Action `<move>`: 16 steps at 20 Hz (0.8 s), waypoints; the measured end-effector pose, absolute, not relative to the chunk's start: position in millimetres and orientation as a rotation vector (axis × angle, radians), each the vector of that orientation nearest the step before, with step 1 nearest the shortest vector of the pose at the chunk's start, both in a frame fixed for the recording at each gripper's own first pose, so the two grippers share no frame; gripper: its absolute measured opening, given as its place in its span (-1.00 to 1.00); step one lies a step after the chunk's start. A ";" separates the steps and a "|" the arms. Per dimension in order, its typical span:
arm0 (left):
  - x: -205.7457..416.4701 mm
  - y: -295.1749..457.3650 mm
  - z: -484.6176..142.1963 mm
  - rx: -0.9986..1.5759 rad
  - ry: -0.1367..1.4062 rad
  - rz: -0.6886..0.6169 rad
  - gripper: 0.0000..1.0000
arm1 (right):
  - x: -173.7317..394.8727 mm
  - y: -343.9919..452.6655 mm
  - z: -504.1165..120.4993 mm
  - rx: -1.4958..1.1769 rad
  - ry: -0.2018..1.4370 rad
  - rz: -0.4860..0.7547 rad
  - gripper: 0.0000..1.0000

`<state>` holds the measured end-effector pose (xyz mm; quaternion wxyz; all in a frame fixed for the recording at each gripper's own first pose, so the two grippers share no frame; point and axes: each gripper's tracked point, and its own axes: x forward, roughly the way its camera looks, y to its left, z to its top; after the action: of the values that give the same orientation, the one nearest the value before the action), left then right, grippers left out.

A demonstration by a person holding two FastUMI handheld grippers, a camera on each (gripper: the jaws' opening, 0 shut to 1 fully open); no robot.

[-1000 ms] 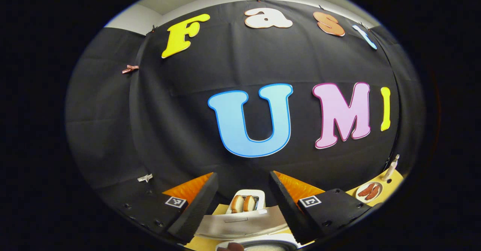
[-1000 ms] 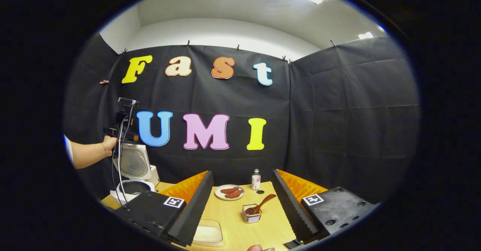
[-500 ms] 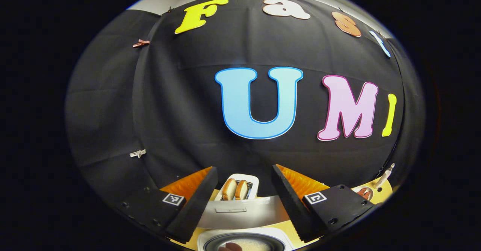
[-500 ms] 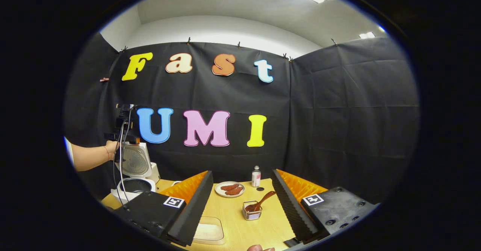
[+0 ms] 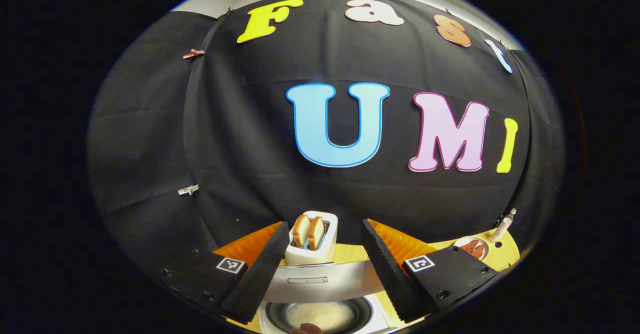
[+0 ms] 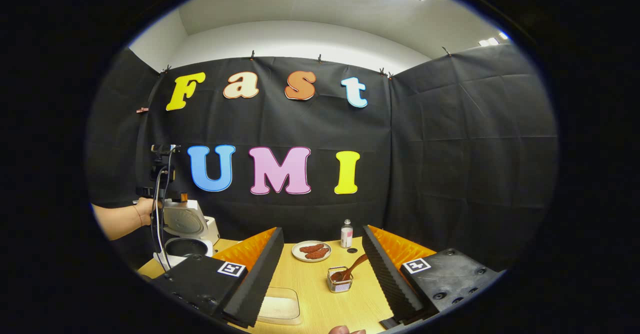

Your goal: Close the left gripper, press the button to open the rice cooker; take a wooden spoon from the chopstick holder with the right hand, scoop a spoonful of rice and pour it into the rice cooker, then put the wooden spoon back into the chopstick holder.

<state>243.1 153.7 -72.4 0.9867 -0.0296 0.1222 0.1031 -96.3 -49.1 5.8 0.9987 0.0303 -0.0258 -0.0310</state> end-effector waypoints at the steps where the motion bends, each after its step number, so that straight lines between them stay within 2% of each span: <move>1: 232.7 150.2 -80.9 -0.063 0.256 0.207 1.00 | -96.3 -49.6 6.7 0.057 -0.054 -0.057 0.96; 7: 180.0 136.0 -186.5 -0.101 0.448 0.220 0.96 | -93.8 -51.4 0.4 0.063 -0.032 -0.026 0.96; 16: 142.5 123.7 -204.2 -0.058 0.368 0.271 1.00 | -98.9 -47.4 -9.5 0.029 -0.005 0.008 0.96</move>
<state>142.5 123.7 -204.2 0.9736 -0.0290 0.1822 0.1341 -98.9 -47.4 -9.5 0.9999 0.0143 -0.0027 0.0038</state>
